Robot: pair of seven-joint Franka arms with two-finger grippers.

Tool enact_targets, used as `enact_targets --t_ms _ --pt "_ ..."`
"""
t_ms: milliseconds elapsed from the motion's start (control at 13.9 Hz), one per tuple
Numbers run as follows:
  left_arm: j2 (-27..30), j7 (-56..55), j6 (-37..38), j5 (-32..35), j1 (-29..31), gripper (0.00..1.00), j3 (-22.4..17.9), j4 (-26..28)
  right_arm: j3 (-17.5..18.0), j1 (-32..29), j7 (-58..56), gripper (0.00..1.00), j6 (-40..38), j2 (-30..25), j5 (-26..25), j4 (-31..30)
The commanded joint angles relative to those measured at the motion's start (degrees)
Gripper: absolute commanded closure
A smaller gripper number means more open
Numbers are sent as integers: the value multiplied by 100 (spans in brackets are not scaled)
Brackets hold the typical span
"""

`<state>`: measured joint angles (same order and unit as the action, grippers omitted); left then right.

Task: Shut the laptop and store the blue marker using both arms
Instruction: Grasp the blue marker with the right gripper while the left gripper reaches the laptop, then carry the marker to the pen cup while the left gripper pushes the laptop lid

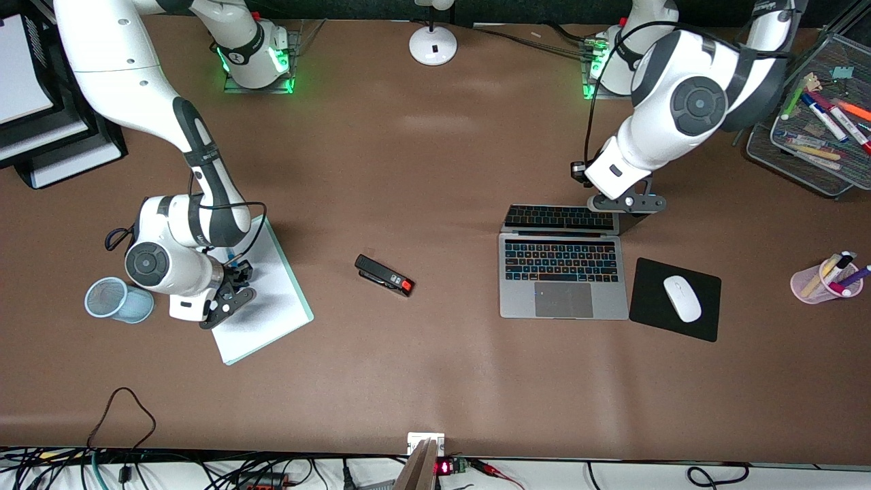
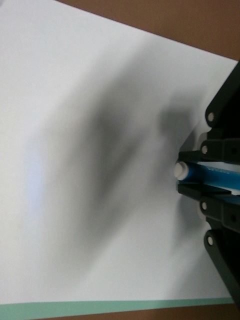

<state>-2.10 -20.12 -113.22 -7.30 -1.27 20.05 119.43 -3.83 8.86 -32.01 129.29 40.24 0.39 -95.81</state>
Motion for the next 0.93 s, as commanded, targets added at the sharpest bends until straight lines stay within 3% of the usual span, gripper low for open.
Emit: enact_targets --t_ms 0,215,503,718,862 --pt "298 -168 -883 -79 83 100 183 738 22 -16 1 86 35 81 101 63" --pt "53 -194 -1403 -61 74 100 201 836 22 -16 1 100 18 55 101 115" --pt "-291 -194 -2115 -17 83 100 201 836 5 -68 -69 100 -613 -7 110 799" --pt "-327 -255 -2239 227 118 100 166 784 14 -208 -392 100 -1264 -77 162 1379" --pt "-335 -273 -2475 675 179 100 166 775 14 -454 -1215 100 -1580 -148 678 1670"
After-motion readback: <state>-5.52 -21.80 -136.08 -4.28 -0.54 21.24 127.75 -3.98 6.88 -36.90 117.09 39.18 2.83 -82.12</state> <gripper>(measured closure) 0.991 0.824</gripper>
